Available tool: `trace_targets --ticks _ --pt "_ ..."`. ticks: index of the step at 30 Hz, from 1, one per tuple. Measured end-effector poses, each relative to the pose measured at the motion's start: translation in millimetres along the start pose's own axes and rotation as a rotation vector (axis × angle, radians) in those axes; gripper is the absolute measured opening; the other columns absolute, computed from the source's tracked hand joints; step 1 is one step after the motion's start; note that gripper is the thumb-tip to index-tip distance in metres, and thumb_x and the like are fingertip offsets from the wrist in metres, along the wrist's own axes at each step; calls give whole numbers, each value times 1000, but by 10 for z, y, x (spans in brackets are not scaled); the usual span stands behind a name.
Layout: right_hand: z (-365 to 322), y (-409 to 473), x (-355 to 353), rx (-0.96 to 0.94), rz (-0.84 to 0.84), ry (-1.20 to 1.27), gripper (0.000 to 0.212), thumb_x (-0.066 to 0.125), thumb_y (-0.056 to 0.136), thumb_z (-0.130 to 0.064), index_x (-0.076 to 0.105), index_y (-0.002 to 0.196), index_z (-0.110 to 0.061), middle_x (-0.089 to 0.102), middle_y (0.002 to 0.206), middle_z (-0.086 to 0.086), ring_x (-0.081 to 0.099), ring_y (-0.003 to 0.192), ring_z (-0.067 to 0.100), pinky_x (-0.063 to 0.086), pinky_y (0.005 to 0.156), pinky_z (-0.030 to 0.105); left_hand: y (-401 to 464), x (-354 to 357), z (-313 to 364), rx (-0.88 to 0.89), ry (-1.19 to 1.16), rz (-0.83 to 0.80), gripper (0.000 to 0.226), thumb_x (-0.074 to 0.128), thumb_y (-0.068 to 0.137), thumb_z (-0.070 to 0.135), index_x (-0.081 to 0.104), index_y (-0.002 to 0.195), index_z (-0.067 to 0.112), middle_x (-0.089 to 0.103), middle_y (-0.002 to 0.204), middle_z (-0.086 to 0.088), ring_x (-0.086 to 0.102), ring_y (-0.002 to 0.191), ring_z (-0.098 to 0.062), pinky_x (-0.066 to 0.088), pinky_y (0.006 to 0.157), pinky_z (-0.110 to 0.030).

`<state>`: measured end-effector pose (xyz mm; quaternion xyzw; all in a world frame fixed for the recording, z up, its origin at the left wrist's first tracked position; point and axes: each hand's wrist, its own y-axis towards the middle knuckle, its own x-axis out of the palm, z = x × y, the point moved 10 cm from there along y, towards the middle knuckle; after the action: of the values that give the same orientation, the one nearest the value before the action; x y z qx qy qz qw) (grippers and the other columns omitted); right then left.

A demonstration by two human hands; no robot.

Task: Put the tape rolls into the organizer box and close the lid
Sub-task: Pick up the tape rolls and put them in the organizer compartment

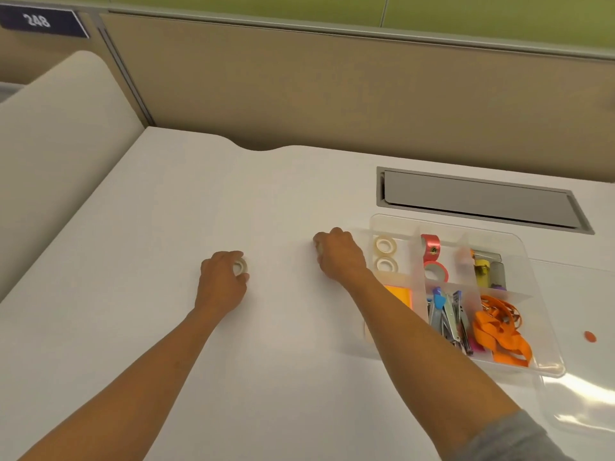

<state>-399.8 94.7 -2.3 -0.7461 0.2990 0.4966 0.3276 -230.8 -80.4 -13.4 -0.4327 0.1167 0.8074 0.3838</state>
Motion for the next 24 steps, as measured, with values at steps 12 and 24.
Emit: trace_targets --ticks 12,24 --pt "651 -562 -927 129 332 447 53 71 79 -33 55 126 -15 61 125 6 53 114 26 37 86 28 -52 283 1127 220 -200 -110 46 71 83 17 58 127 16 57 133 -5 50 124 -25 41 103 -35" --pt "1565 -1050 -1043 310 436 499 55 77 75 -33 59 123 -15 64 121 5 59 107 21 50 92 40 -171 921 2614 538 -102 -310 38 78 78 24 65 112 15 64 122 -4 58 109 -23 48 92 -35"
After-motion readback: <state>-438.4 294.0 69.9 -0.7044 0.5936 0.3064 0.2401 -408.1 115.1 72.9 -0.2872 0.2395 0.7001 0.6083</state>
